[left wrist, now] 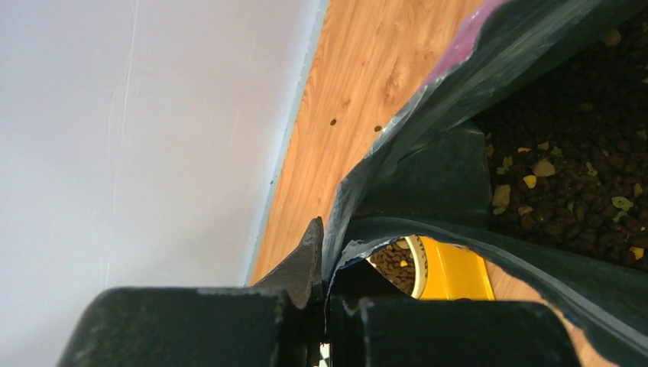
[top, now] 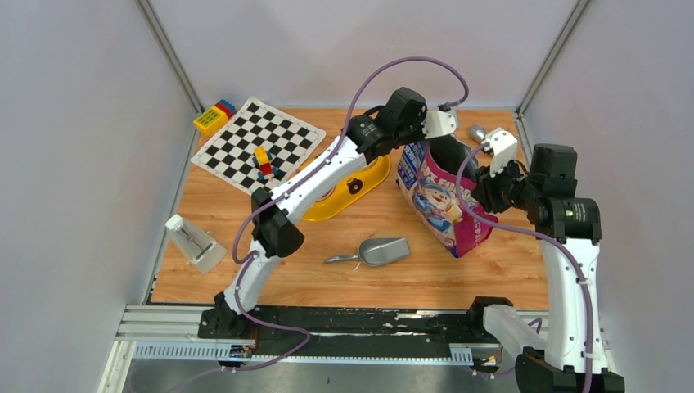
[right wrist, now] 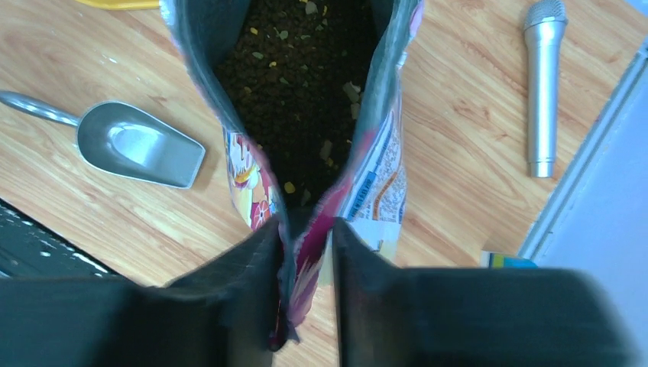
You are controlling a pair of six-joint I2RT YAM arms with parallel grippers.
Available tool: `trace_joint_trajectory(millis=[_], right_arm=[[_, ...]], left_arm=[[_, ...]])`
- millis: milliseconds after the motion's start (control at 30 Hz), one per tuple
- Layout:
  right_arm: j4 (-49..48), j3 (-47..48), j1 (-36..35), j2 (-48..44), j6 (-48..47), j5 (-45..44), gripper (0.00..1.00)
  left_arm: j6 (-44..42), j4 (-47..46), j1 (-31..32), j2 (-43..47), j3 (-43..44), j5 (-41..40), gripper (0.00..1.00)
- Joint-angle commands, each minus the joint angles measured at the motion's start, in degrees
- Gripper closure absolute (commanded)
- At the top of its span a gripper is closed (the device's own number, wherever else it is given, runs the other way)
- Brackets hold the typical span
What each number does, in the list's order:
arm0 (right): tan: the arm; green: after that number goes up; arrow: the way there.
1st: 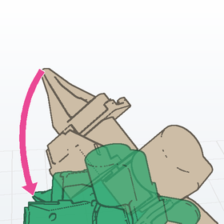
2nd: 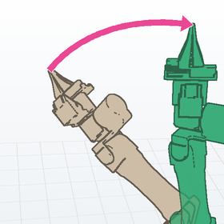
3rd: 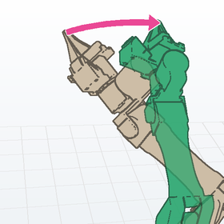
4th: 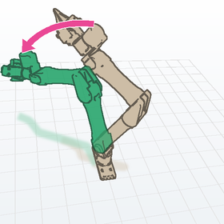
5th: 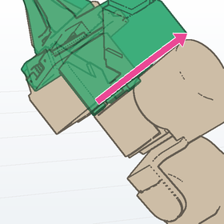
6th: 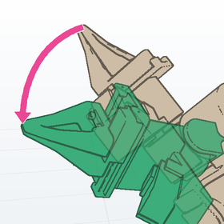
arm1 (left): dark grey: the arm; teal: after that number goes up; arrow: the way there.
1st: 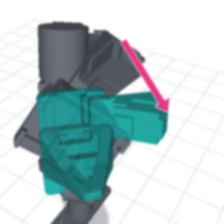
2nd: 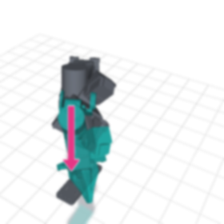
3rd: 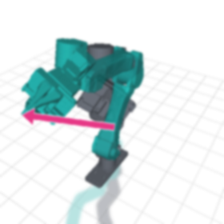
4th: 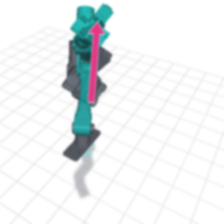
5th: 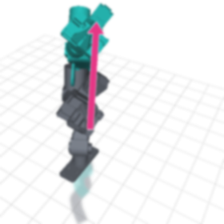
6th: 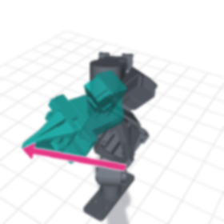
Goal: Serve the pet food
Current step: Close the pet food bag at the center of the board.
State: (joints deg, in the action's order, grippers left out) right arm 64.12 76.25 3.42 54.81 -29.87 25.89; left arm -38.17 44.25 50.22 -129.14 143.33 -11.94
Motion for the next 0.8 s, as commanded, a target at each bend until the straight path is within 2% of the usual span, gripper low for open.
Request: trace_joint_trajectory(millis=[0,67,200,367,433,600,667,767], right_arm=[[-4.2,0.8,-3.1,-0.5,2.3,-9.8,0.82],[-4.7,1.2,-3.2,-1.1,1.6,-14.1,0.99],[-5.2,2.1,-3.2,-3.7,-2.4,-20.8,1.0],[-6.6,3.9,-3.1,-6.2,-5.9,-24.6,1.0],[-6.6,5.3,-1.8,-6.3,-7.2,-23.7,1.0],[-6.7,6.5,2.6,-4.4,-9.4,-19.9,1.0],[-6.8,7.5,7.2,-3.7,-10.0,-16.0,1.0],[-6.5,8.6,18.2,-2.0,-12.9,-4.1,1.0]], left_arm=[[0.1,-7.1,-1.1,1.3,4.4,-6.5,1.0],[-0.1,-6.9,-1.2,1.3,4.0,-7.3,1.0],[-0.9,-6.9,-1.4,1.8,2.7,-8.7,1.0],[0.4,-6.4,-3.3,2.7,2.9,-9.0,1.0],[1.1,-5.6,-3.8,3.8,3.0,-7.2,1.0],[4.3,-3.2,-4.0,9.0,0.0,3.9,1.0],[5.9,-1.1,-4.0,10.4,0.2,6.3,1.0],[7.0,1.0,-4.1,12.9,-1.1,7.4,1.0]])
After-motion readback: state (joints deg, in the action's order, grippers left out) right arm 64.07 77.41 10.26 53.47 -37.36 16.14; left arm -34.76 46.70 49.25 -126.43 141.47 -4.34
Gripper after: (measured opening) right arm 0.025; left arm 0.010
